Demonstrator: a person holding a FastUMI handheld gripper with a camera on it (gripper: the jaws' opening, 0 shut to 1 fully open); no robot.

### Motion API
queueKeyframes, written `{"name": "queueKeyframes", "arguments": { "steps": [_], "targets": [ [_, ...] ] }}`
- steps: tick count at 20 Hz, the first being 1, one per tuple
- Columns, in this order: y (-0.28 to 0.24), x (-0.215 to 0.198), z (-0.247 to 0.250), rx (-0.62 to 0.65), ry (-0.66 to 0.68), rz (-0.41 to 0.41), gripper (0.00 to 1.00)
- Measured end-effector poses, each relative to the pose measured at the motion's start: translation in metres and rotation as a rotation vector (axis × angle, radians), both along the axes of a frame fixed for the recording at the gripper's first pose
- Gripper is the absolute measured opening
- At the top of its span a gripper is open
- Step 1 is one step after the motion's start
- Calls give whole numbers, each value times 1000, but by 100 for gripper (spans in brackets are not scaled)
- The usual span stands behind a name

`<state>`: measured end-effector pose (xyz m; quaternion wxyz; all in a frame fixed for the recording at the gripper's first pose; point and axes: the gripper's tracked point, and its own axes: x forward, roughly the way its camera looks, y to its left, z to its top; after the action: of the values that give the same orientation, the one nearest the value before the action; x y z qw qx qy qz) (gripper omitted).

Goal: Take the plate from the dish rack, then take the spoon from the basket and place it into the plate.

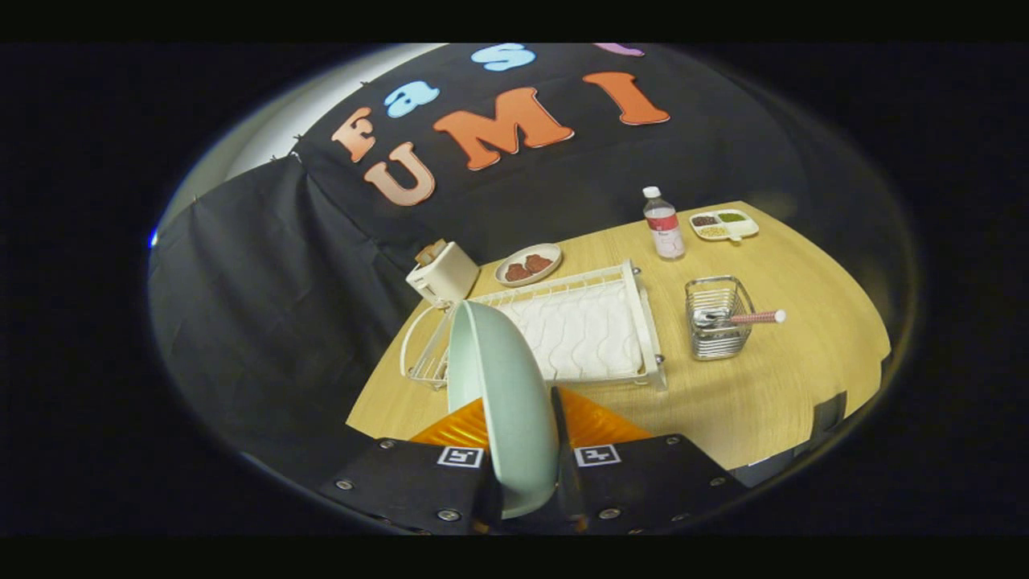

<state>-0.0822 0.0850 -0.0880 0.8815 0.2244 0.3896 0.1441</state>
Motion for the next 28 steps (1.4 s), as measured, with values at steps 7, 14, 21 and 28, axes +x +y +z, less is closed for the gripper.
{"name": "queueKeyframes", "arguments": {
  "steps": [7,14,21,28],
  "targets": [
    [7,-23,-56,55,83,9,27],
    [18,-34,-101,121,165,8,27],
    [24,-40,-137,136,222,4,27],
    [28,-33,-160,227,278,-52,28]
  ]
}}
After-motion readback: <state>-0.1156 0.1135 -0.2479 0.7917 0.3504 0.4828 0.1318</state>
